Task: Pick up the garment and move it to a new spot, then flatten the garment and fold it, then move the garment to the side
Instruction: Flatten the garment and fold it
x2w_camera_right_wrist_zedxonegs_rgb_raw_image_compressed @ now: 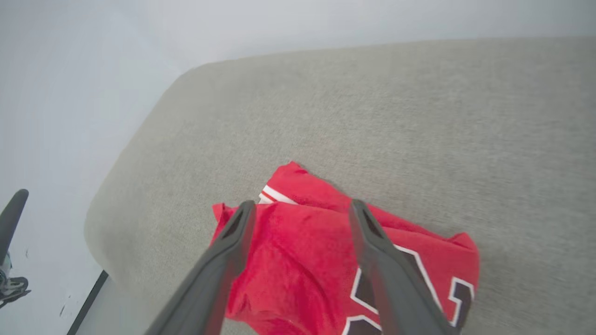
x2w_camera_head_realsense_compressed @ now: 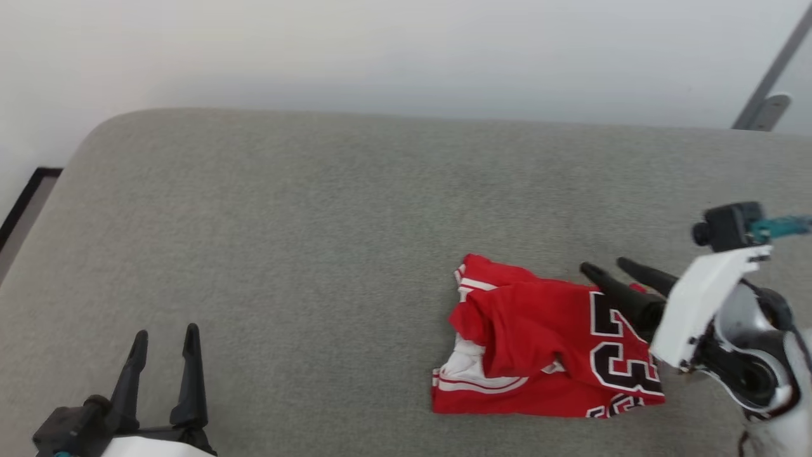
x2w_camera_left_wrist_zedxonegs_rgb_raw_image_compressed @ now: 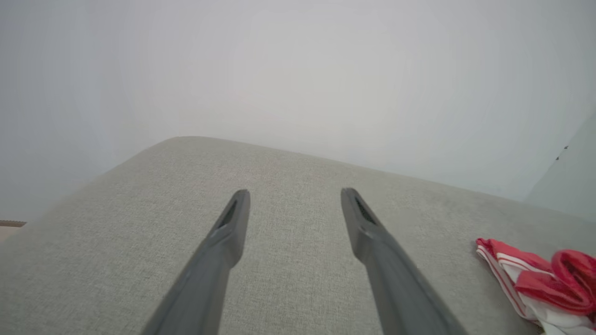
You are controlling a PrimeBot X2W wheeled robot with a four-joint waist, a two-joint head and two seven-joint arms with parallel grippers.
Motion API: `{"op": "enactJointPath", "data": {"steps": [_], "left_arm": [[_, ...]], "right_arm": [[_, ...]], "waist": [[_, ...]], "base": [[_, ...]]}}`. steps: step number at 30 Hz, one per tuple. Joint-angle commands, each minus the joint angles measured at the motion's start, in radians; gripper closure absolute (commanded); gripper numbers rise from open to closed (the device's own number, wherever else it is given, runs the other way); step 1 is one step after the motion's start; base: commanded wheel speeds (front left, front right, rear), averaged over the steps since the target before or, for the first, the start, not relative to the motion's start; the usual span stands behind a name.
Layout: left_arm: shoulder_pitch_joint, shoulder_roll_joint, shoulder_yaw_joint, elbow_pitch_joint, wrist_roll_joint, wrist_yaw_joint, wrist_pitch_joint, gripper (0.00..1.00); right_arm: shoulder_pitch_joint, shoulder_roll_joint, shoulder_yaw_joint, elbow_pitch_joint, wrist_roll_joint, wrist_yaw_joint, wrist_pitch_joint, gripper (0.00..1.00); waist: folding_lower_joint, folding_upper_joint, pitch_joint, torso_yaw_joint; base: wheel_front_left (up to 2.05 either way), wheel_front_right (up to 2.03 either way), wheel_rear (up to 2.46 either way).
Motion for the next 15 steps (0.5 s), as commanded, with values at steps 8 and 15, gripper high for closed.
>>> {"op": "enactJointPath", "data": {"steps": [8, 15], "left_arm": [[0.043, 0.012, 0.02, -0.002, 0.017, -0.004, -0.005, 0.0], [0.068, 0.026, 0.018, -0.018, 0.042, -0.004, -0.005, 0.0]], "right_arm": [[0.128, -0.028, -0.08, -0.084, -0.023, 0.0, -0.219, 0.0], [0.219, -0.036, -0.119, -0.086, -0.084, 0.0, -0.426, 0.0]], "waist": [[0.0, 0.0, -0.06, -0.084], [0.0, 0.0, -0.089, -0.119]], "base": [[0.0, 0.0, 0.0], [0.0, 0.0, 0.0]]}}
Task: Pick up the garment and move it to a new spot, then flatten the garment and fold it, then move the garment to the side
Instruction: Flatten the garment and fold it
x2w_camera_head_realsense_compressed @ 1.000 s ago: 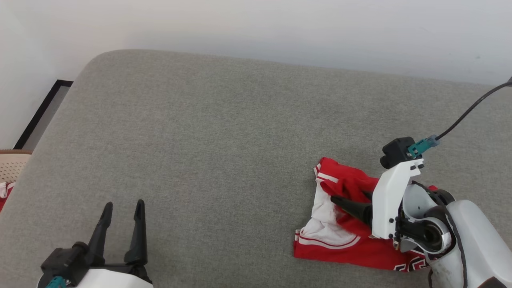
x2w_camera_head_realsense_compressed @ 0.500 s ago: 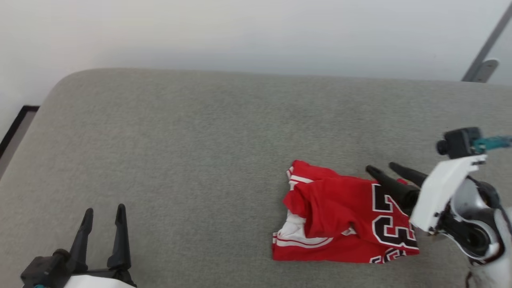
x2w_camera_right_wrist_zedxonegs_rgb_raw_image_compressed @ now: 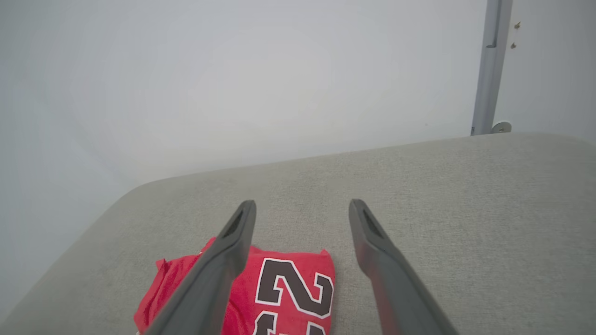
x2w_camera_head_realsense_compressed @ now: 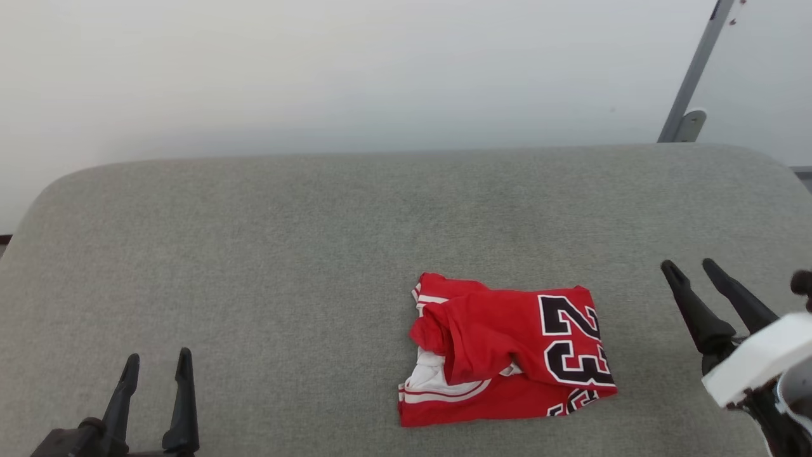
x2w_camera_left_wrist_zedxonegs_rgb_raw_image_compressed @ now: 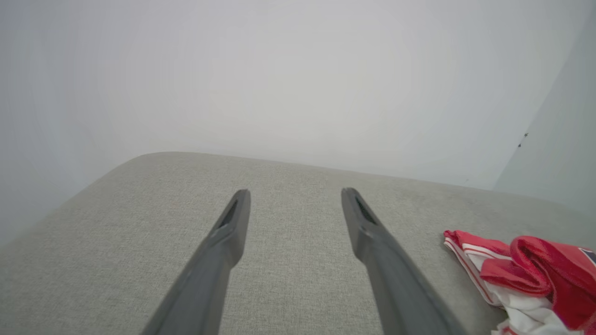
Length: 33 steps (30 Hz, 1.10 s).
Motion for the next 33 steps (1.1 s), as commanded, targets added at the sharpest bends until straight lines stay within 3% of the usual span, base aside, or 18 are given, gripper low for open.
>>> {"op": "enactJointPath", "data": {"steps": [1, 22, 33], "left_arm": [[0.013, 0.01, 0.002, -0.009, 0.021, -0.004, -0.005, 0.0], [0.064, -0.001, -0.004, 0.004, 0.1, -0.003, -0.005, 0.0], [0.048, -0.015, -0.026, 0.028, 0.093, -0.003, -0.005, 0.0]], "right_arm": [[0.023, 0.005, -0.002, 0.006, -0.02, 0.0, -0.038, 0.0], [0.14, 0.017, 0.038, 0.169, -0.178, 0.0, -0.422, 0.0], [0.132, 0.041, 0.057, 0.223, -0.232, 0.0, -0.488, 0.0]], "waist": [[0.0, -0.0001, -0.013, -0.012], [0.0, -0.0001, -0.065, -0.04], [0.0, -0.0001, -0.067, -0.039]], "base": [[0.0, 0.0, 0.0], [0.0, 0.0, 0.0], [0.0, 0.0, 0.0]]}}
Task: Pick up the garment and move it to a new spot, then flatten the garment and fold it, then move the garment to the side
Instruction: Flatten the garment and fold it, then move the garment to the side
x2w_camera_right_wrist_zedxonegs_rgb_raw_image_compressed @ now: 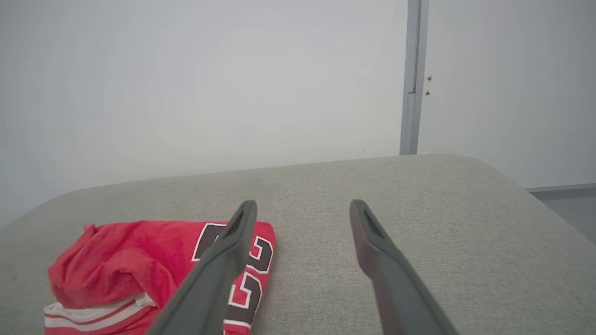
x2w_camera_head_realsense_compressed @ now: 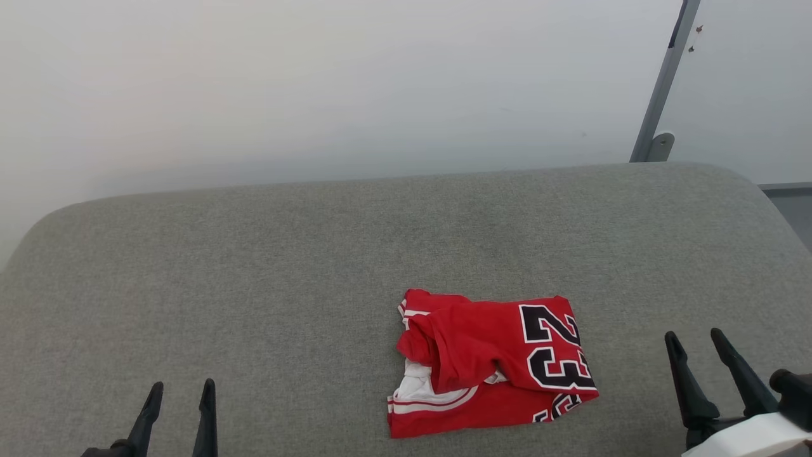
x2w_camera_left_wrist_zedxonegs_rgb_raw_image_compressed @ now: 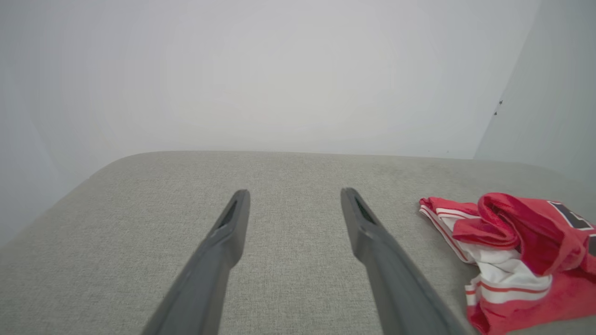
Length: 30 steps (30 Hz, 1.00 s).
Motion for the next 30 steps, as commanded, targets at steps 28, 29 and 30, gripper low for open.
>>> {"op": "enactJointPath", "data": {"steps": [28, 29, 30], "left_arm": [[-0.048, -0.01, 0.008, -0.012, 0.019, -0.002, -0.005, 0.0], [-0.05, -0.009, 0.012, -0.016, 0.02, -0.002, -0.005, 0.0], [-0.054, -0.006, 0.016, -0.019, 0.022, -0.002, -0.005, 0.0]], "right_arm": [[-0.047, 0.004, 0.055, 0.011, 0.008, 0.0, 0.039, 0.0], [-0.054, -0.001, 0.059, 0.017, 0.013, 0.0, 0.063, 0.0], [-0.064, -0.005, 0.064, 0.019, 0.021, 0.0, 0.084, 0.0]], "waist": [[0.0, -0.0001, 0.023, 0.042], [0.0, -0.0001, 0.025, 0.045], [0.0, -0.0001, 0.027, 0.05]], "base": [[0.0, 0.0, 0.0], [0.0, 0.0, 0.0], [0.0, 0.0, 0.0]]}}
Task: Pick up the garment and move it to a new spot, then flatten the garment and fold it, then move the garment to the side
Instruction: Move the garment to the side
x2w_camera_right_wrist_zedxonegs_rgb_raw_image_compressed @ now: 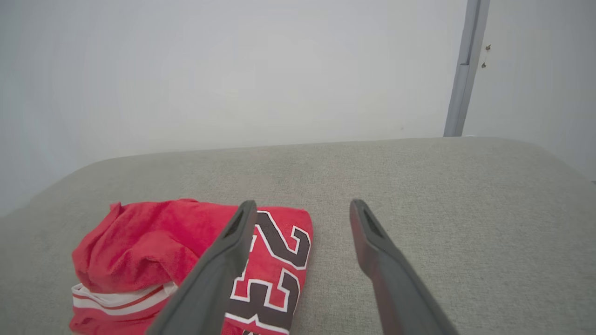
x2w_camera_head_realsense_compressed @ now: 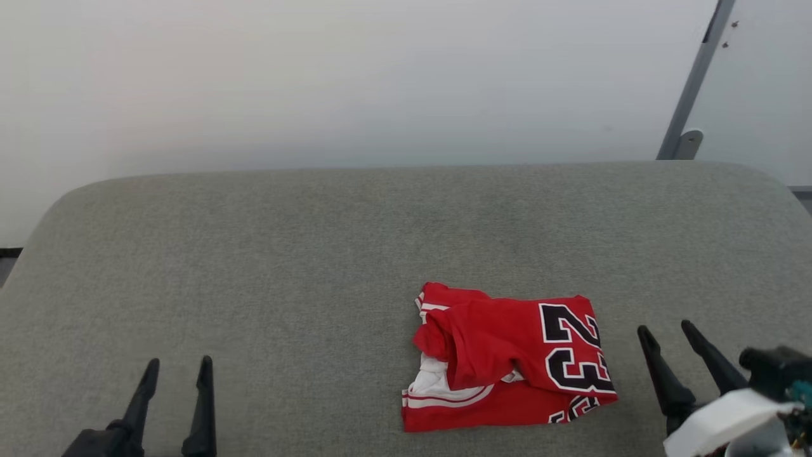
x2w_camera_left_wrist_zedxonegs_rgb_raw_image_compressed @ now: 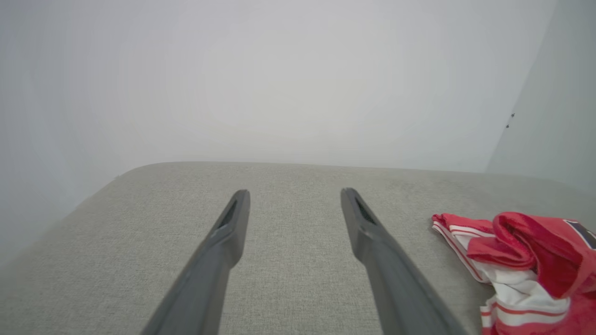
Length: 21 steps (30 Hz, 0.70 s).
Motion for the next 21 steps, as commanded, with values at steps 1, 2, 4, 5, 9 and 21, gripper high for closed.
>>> {"op": "enactJointPath", "data": {"steps": [1, 2, 4, 5, 9, 21], "left_arm": [[-0.016, 0.007, 0.005, -0.006, 0.005, -0.002, -0.005, 0.0], [-0.019, 0.009, 0.005, -0.007, 0.002, -0.002, -0.005, 0.0], [-0.022, 0.009, 0.011, -0.011, 0.004, -0.002, -0.005, 0.0], [-0.024, 0.005, 0.014, -0.014, 0.003, -0.002, -0.005, 0.0], [-0.037, 0.002, 0.009, -0.02, 0.013, -0.002, -0.005, 0.0], [-0.075, -0.001, -0.028, 0.001, 0.004, -0.002, -0.005, 0.0]], "right_arm": [[-0.022, -0.007, 0.004, 0.003, 0.017, 0.0, 0.024, 0.0], [-0.032, -0.011, 0.005, 0.009, 0.026, 0.0, 0.052, 0.0], [-0.056, -0.023, 0.008, 0.021, 0.047, 0.0, 0.122, 0.0], [-0.07, -0.029, 0.012, 0.027, 0.06, 0.0, 0.158, 0.0], [-0.117, -0.057, 0.028, 0.053, 0.115, 0.0, 0.315, 0.0], [-0.248, -0.122, 0.114, 0.137, 0.196, 0.0, 0.622, 0.0]], "waist": [[0.0, -0.0001, 0.005, 0.009], [0.0, -0.0001, 0.007, 0.014], [0.0, -0.0001, 0.012, 0.023], [0.0, -0.0001, 0.015, 0.028], [0.0, -0.0001, 0.029, 0.048], [0.0, -0.0001, 0.091, 0.109]], "base": [[0.0, 0.0, 0.0], [0.0, 0.0, 0.0], [0.0, 0.0, 0.0], [0.0, 0.0, 0.0], [0.0, 0.0, 0.0], [0.0, 0.0, 0.0]]}}
